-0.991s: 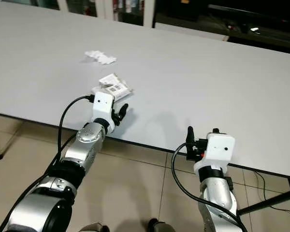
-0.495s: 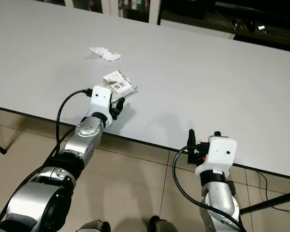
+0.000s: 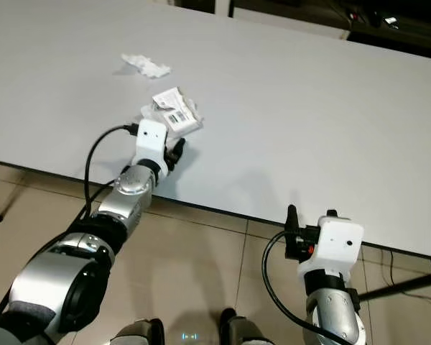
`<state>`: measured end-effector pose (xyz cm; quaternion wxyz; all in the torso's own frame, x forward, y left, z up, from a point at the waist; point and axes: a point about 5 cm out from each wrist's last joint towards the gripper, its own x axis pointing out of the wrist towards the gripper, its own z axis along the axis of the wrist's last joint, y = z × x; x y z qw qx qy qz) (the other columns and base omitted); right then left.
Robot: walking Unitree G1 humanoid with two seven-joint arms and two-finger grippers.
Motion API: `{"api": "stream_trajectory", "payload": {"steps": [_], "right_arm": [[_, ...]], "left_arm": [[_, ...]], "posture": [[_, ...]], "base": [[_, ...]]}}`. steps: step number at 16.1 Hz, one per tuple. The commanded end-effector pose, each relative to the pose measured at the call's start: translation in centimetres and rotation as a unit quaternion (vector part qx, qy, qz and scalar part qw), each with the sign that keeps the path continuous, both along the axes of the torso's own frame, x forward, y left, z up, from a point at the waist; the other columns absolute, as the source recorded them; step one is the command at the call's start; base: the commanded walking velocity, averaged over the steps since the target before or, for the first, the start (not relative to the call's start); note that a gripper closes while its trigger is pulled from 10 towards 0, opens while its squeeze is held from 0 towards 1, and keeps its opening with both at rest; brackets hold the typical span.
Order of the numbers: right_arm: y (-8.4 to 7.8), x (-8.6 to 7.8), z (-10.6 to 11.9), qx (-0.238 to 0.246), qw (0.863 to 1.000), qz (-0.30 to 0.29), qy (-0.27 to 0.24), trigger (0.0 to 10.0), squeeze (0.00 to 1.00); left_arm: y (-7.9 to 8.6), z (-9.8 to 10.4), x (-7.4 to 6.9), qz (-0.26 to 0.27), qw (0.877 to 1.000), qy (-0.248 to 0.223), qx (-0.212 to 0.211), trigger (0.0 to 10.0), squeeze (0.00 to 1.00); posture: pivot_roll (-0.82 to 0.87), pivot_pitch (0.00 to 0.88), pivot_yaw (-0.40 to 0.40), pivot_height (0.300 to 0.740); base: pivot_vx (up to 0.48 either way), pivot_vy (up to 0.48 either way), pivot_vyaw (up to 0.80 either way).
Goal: Picking trash to rubbish bin
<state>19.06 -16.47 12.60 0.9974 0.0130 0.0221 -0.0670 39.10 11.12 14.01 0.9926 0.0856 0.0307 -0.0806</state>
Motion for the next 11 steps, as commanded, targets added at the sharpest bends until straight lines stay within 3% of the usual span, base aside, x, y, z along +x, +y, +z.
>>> {"api": "stream_trajectory", "payload": {"steps": [1,4,5,6,11], "right_arm": [[-0.09,-0.36,0.27,-0.009,1.000,-0.006,0.002,10.0,0.00],[-0.18,-0.23,0.41,-0.013,1.000,-0.003,0.004,10.0,0.00],[-0.23,-0.05,0.48,-0.015,1.000,-0.001,0.003,10.0,0.00],[-0.28,0.04,0.49,-0.016,1.000,-0.001,0.003,10.0,0.00],[-0.10,0.33,0.41,-0.016,1.000,0.004,0.005,10.0,0.00]], "left_arm": [[-0.19,-0.46,-0.12,0.002,1.000,0.008,0.006,10.0,0.00],[-0.18,-0.20,-0.01,0.002,1.000,0.001,0.003,10.0,0.00],[-0.14,-0.14,0.00,0.002,1.000,-0.002,0.003,9.3,0.00],[-0.13,-0.10,-0.02,0.001,1.000,-0.006,0.003,0.0,0.00],[-0.08,-0.14,-0.13,-0.005,1.000,-0.015,-0.003,0.0,0.00]], "posture": [[-0.03,0.235,-0.083,0.740],[-0.03,0.230,-0.092,0.740],[-0.02,0.226,-0.094,0.740],[-0.02,0.225,-0.095,0.740],[-0.02,0.216,-0.095,0.740]], "base": [[0.000,0.000,0.00],[0.000,0.000,0.00],[0.000,0.000,0.00],[0.000,0.000,0.00],[0.000,0.000,0.00]]}}
